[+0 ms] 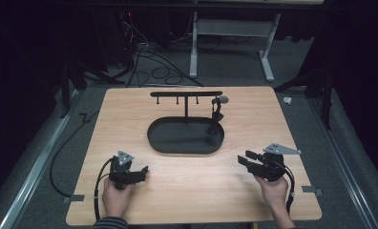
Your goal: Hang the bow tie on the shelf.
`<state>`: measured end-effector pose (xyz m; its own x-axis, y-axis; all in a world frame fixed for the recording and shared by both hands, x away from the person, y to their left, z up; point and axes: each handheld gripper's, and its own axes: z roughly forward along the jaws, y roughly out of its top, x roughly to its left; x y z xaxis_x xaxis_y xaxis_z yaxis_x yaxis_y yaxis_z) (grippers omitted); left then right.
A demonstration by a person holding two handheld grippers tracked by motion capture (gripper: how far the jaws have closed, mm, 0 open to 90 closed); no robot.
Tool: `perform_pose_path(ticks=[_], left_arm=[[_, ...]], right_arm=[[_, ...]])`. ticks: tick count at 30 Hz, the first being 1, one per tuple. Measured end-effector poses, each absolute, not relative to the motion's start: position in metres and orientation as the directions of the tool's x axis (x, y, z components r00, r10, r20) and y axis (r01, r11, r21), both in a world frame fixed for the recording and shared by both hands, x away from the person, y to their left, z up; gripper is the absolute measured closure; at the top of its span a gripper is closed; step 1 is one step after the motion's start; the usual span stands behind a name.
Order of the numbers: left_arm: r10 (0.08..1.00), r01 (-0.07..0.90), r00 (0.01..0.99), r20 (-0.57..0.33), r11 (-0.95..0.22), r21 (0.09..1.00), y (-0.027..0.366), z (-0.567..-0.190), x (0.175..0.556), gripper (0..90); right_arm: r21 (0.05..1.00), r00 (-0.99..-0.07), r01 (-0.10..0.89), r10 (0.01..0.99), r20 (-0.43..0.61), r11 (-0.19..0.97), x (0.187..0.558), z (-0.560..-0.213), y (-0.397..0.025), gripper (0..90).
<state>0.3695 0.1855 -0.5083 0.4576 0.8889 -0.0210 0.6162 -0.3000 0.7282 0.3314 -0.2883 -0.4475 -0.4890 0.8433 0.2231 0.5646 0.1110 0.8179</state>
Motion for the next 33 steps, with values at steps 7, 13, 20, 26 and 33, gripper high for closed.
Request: perform_pose_path(ticks=[7,13,20,26,33], left_arm=[[0.889,0.616,0.458,-0.021,-0.300,0.728,0.186,-0.508,0.369,16.2],[0.889,0.616,0.458,-0.021,-0.300,0.728,0.186,-0.508,0.369,16.2],[0.889,0.616,0.458,-0.021,-0.300,0.728,0.186,-0.508,0.369,16.2],[0.889,0.616,0.458,-0.021,-0.300,0.728,0.186,-0.508,0.370,16.2],[0.889,0.615,0.457,-0.021,-0.299,0.729,0.185,-0.508,0.369,16.2]], right_arm=[[0.805,-0.489,0.580,0.842,0.227,0.120,0.331,-0.458,-0.285,54.3],[0.800,-0.481,0.587,0.848,0.221,0.125,0.331,-0.465,-0.284,54.2],[0.790,-0.467,0.602,0.854,0.229,0.117,0.333,-0.474,-0.281,54.2],[0.780,-0.460,0.613,0.859,0.223,0.126,0.337,-0.481,-0.278,54.1],[0.762,-0.444,0.627,0.877,0.181,0.161,0.342,-0.492,-0.273,53.4]])
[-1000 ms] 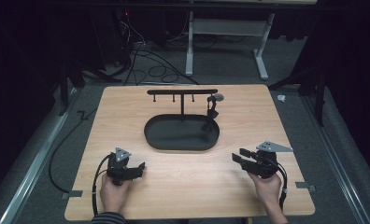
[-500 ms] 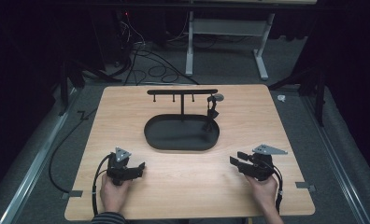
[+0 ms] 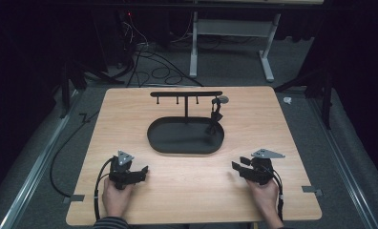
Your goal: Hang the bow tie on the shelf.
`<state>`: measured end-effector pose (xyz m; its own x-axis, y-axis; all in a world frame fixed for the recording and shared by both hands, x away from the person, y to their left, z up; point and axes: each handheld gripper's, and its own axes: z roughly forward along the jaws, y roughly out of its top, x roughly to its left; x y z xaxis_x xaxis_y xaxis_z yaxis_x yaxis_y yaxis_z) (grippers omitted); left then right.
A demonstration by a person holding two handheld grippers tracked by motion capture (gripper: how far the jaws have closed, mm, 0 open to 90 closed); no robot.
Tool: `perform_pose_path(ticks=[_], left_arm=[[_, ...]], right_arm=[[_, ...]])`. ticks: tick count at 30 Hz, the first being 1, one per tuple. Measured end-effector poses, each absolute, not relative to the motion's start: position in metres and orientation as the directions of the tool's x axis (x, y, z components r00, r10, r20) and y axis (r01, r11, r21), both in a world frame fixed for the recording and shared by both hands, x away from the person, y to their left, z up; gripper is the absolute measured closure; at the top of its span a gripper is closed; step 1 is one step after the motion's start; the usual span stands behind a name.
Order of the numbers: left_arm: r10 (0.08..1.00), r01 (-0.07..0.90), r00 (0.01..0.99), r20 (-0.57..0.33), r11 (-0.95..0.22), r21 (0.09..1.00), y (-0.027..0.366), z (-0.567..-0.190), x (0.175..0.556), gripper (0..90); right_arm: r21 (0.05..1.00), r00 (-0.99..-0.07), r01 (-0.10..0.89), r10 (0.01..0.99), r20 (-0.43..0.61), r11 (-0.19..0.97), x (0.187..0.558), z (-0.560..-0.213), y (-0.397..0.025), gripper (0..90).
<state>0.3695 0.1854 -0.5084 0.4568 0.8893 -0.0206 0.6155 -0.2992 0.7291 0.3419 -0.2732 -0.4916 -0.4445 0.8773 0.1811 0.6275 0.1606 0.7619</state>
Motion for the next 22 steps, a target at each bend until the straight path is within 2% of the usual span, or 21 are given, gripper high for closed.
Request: perform_pose_path(ticks=[5,12,22], left_arm=[[0.889,0.616,0.458,-0.021,-0.300,0.728,0.186,-0.508,0.370,16.1],[0.889,0.616,0.458,-0.021,-0.300,0.728,0.185,-0.508,0.369,16.2],[0.890,0.616,0.456,-0.021,-0.298,0.730,0.185,-0.508,0.369,16.2]], right_arm=[[0.755,-0.438,0.629,0.887,0.146,0.186,0.345,-0.497,-0.270,52.2],[0.734,-0.447,0.608,0.894,0.002,0.303,0.344,-0.502,-0.261,47.3],[0.729,-0.444,0.609,0.896,-0.011,0.311,0.343,-0.502,-0.258,41.7]])
